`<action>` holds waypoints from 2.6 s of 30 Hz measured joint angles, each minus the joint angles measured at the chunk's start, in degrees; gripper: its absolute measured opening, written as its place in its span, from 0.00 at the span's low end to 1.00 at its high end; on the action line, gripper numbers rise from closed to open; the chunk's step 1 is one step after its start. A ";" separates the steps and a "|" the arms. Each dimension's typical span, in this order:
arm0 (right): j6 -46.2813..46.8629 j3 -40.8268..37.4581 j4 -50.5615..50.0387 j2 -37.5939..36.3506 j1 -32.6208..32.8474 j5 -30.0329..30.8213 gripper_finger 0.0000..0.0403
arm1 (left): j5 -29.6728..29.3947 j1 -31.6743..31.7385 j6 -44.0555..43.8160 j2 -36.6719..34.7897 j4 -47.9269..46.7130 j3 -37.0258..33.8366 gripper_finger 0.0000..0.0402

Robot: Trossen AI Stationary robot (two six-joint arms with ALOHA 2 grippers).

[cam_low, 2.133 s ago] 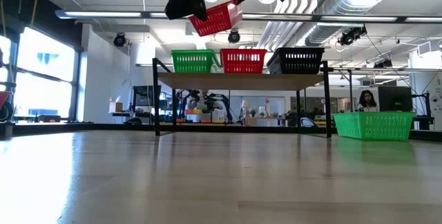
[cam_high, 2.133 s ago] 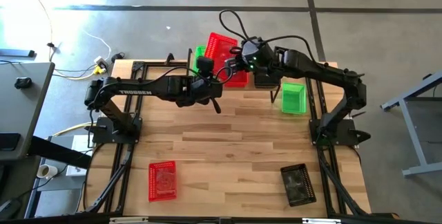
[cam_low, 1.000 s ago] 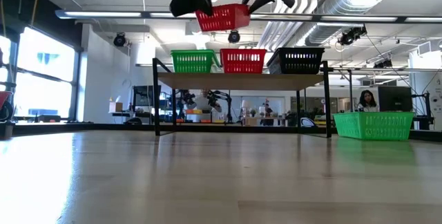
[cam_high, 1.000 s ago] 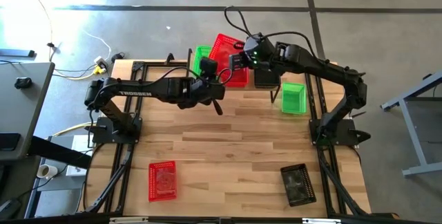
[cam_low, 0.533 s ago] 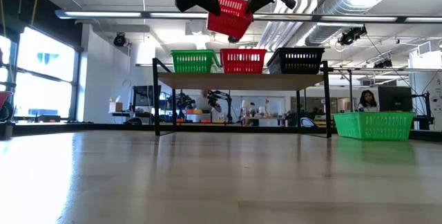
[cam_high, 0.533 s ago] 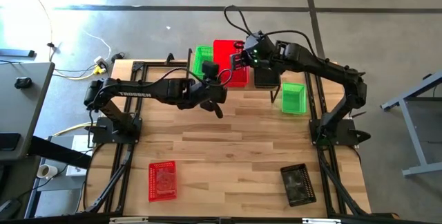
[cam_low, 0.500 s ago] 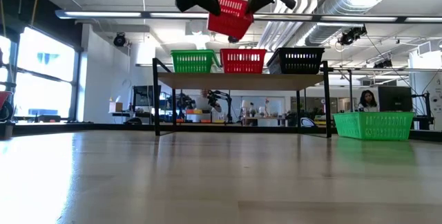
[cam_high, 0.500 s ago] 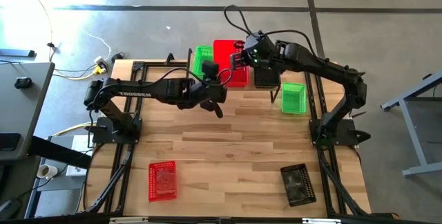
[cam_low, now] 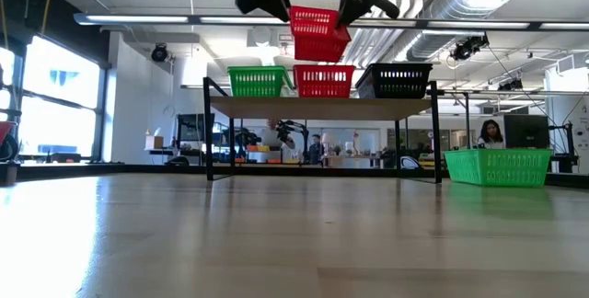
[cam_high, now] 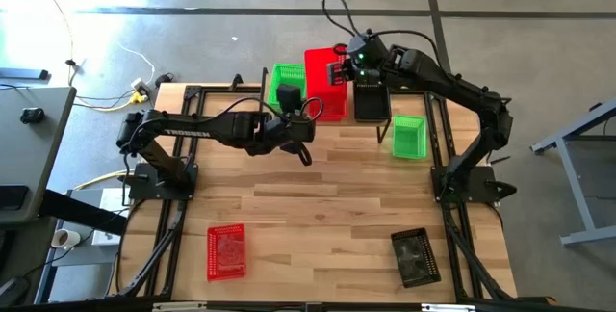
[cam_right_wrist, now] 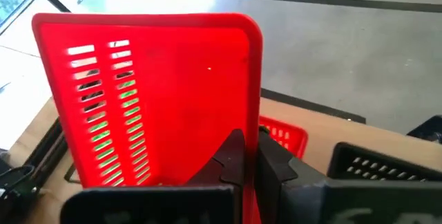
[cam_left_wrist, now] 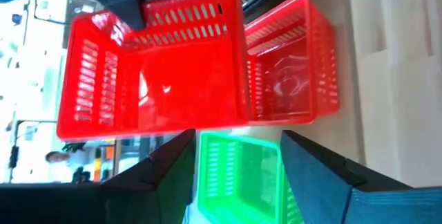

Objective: Stack baskets on shelf by color
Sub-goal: Stack the top red bin on top of the red bin on the shelf

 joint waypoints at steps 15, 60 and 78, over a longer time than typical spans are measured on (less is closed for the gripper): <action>5.44 6.29 -6.44 -0.05 -7.08 -12.74 0.00 | -3.33 4.34 -0.46 -5.17 -0.98 0.02 0.51; 12.74 5.99 -14.78 10.49 -9.48 -20.85 0.00 | 9.50 18.88 -7.93 -10.40 -5.33 -0.35 0.51; 11.71 5.99 -13.10 10.49 -11.51 -23.80 0.18 | 10.40 21.14 -7.93 -10.36 -5.31 -0.37 0.51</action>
